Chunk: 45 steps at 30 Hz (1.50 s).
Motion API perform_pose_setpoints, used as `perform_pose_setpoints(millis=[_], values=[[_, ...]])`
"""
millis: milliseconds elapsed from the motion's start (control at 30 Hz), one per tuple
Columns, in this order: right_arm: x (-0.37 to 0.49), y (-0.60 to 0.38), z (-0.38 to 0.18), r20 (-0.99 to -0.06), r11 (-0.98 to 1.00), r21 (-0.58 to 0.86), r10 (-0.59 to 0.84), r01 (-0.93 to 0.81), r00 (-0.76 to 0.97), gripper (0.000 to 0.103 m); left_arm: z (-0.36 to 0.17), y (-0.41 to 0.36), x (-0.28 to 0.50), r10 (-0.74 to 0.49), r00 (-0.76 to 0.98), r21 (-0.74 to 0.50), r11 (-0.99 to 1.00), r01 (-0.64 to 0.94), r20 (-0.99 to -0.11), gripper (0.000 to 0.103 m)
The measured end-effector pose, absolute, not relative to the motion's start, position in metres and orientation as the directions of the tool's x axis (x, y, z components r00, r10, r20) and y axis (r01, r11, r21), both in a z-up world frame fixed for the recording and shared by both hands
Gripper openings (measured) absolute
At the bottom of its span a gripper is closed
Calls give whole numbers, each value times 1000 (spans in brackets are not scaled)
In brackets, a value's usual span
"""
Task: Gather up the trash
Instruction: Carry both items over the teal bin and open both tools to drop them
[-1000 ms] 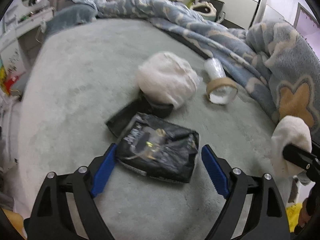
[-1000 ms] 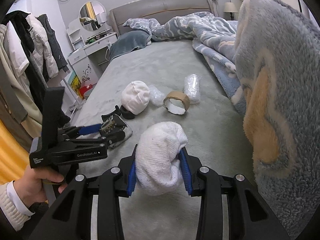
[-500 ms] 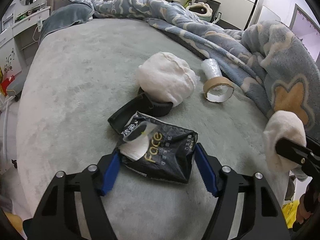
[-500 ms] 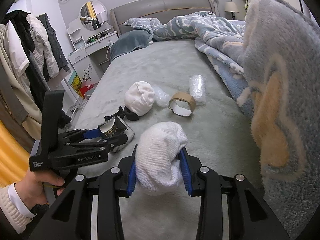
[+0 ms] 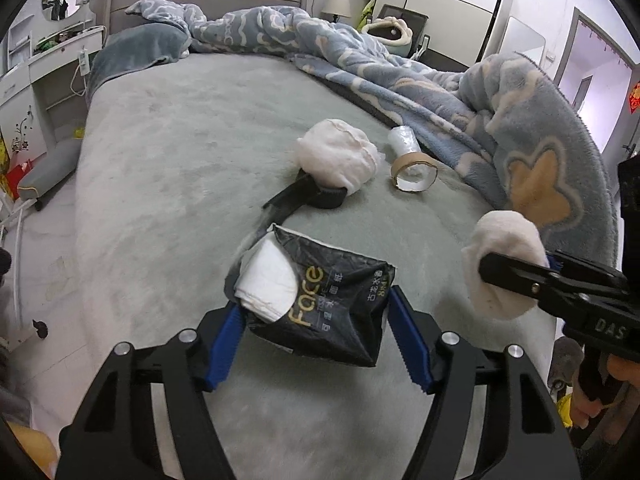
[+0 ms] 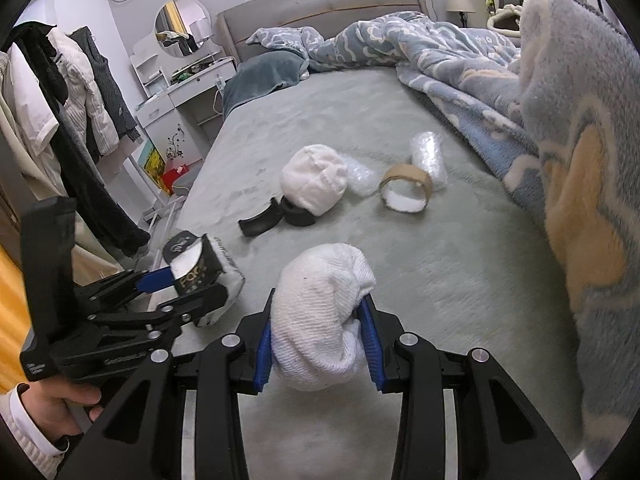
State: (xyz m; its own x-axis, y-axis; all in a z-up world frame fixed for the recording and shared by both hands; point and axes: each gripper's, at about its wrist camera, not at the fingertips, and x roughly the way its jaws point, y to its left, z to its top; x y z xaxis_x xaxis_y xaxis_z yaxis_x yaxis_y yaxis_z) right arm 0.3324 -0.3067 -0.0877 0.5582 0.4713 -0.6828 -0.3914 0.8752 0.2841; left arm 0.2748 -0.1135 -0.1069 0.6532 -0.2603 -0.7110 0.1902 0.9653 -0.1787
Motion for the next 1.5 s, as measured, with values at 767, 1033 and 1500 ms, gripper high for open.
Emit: perform_pose_setpoints(millis=[767,1033,1500], values=[[254,-174,-81,-680,820,307,544,-483,491,38,-104,0,174,-136,682,-152,988,37,-719,70],[229,-131,-86,-692,791,311,569,-527,445,38,-121,44,156,-93,645,-163,985,-50,-758,70],[209,-67,-98,-718,741,302,590,-599,368,38,-172,104,140,-68,507,-198,958,-207,-859,71]])
